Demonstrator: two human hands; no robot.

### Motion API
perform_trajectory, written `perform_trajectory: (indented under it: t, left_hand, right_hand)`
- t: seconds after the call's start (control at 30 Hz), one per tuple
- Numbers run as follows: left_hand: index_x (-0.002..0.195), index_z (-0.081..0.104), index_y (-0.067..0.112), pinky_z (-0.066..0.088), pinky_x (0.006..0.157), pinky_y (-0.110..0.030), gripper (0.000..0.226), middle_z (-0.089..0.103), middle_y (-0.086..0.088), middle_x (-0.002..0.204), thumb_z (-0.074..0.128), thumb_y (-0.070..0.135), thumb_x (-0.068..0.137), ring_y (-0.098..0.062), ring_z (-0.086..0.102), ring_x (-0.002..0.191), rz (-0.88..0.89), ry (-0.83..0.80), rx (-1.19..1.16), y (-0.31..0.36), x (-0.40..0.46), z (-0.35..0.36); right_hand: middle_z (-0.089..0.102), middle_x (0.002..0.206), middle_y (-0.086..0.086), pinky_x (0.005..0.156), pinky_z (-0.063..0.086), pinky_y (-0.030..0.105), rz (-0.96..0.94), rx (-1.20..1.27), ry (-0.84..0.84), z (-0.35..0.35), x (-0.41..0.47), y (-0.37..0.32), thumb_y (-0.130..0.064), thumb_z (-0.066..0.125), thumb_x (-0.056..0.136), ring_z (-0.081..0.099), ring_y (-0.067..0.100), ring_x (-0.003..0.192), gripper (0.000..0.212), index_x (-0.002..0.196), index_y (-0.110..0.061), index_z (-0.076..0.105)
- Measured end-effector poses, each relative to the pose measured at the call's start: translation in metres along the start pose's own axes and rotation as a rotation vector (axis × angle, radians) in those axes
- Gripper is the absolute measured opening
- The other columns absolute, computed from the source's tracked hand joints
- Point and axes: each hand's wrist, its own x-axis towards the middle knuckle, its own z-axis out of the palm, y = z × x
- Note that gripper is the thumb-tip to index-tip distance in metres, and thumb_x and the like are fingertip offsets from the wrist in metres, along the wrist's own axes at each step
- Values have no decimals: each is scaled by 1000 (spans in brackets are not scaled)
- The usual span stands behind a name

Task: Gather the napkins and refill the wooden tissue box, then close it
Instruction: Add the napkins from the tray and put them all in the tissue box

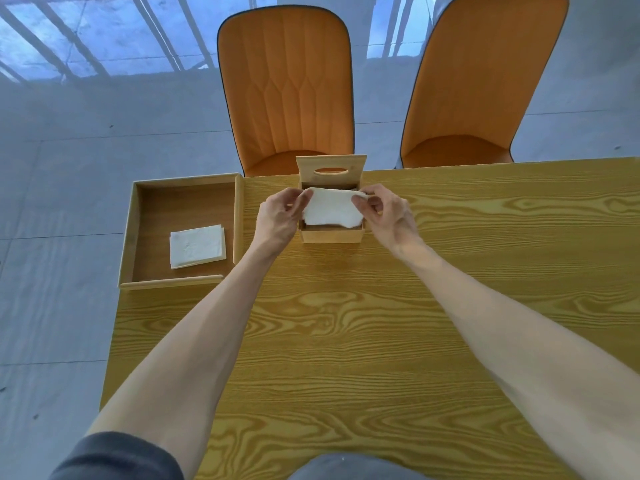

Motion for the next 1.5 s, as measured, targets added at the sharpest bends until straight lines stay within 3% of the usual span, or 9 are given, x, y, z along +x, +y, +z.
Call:
perform_trajectory:
  t: [0.13,0.33,0.47,0.8,0.97,1.1,1.2,1.33,1.5]
  left_hand:
    - [112,73,19,50,85,-36,46,69,-4,114,54,56,92,-20,62,104,-56,115,138,-7,8,5]
    - [107,72,22,52,75,-33,35,71,1,102,65,50,87,-17,65,95,-137,216,139,0,14,14]
    - [114,59,21,49,69,-30,34,63,7,93,68,41,89,-15,62,87,-184,281,140,6,17,18]
    - [112,64,19,52,72,-30,32,64,5,98,62,44,92,-12,62,89,-173,318,151,-12,-7,-17]
    - [110,65,19,50,72,-29,30,66,7,97,61,43,92,-11,62,89,-215,427,137,-33,-31,-61]
    - [110,64,23,51,76,-30,26,70,3,105,62,42,92,-15,66,96,-263,537,222,-60,-50,-105]
    - [118,62,20,46,82,-29,33,68,-3,119,62,40,92,-21,63,110,-314,588,254,-79,-62,-135]
    - [138,51,15,45,103,-40,53,58,-11,137,60,42,93,-28,55,126,-450,476,199,-96,-65,-164]
    - [152,30,15,39,112,-46,67,42,-12,154,57,41,96,-30,44,138,-568,270,51,-104,-55,-174]
  right_hand:
    - [71,105,8,78,53,35,59,-54,49,10,7,-1,-46,53,97,65,23,95,38,111,-16,71]
    - [70,105,3,66,41,24,219,-132,148,25,26,-8,-34,69,89,63,16,90,18,104,-24,72]
    - [68,104,2,64,43,25,279,-155,222,30,29,-8,-26,75,86,65,18,90,29,109,-18,60]
    - [61,108,1,69,36,24,177,-85,324,28,-5,-22,-42,60,93,53,10,88,32,114,-18,58]
    - [61,100,-2,75,47,25,139,189,428,56,-37,-71,-33,63,92,53,6,81,22,108,-19,61]
    - [69,97,-1,75,57,28,64,277,197,98,-51,-110,-27,60,96,64,10,83,20,109,-12,65]
    - [71,115,8,89,58,34,96,237,-104,128,-50,-136,-23,57,98,69,20,102,34,128,-8,62]
    - [63,131,19,103,48,41,148,118,-424,161,-44,-166,-13,53,97,61,31,119,40,133,5,52]
    - [63,126,9,98,50,41,228,90,-574,190,-30,-178,-20,52,90,59,26,114,41,130,-11,54]
